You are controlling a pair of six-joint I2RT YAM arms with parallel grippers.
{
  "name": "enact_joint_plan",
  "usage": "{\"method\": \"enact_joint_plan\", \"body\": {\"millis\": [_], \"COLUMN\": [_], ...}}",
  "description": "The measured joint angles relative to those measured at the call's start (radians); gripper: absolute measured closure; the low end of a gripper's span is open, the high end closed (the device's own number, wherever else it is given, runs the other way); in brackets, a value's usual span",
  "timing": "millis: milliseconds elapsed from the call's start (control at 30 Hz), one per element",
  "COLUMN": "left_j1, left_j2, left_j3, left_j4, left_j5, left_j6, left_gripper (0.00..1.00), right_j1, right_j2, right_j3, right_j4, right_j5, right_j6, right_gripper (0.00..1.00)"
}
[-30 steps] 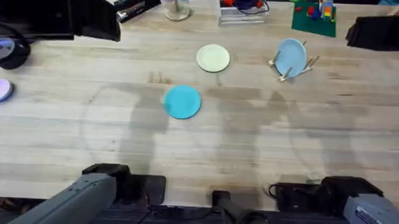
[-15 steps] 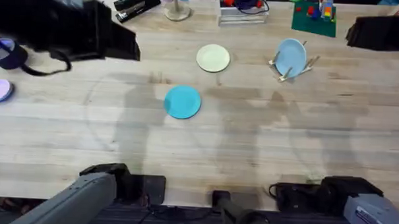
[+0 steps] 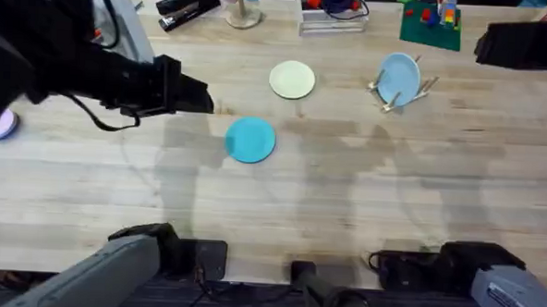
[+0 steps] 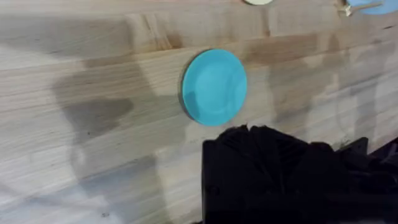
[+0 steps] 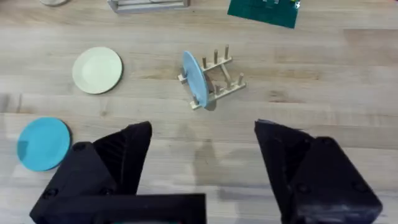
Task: Pick up the plates from the table one by one and place each into a slot on the dish rack.
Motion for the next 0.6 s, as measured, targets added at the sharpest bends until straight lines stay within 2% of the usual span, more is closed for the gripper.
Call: {"method": "enact_joint_plan", "body": {"millis": [367,600], "left_j1": [0.000,0.000], "left_j2": [0.146,0.222], "left_j3": [-0.099,-0.141], "left_j4": [0.148,0.205], "left_j5": [0.048,0.059], "left_j6": [0.002,0.004], "left_gripper": [0.959,0.959], "right_j1": [0.000,0.000], "right_j2": [0.000,0.000], "right_j3": [0.000,0.000], "right_j4": [0.000,0.000], "right_j5": [0.000,0.000], "right_j6": [0.000,0.000], "right_gripper": [0.007,0.006]}}
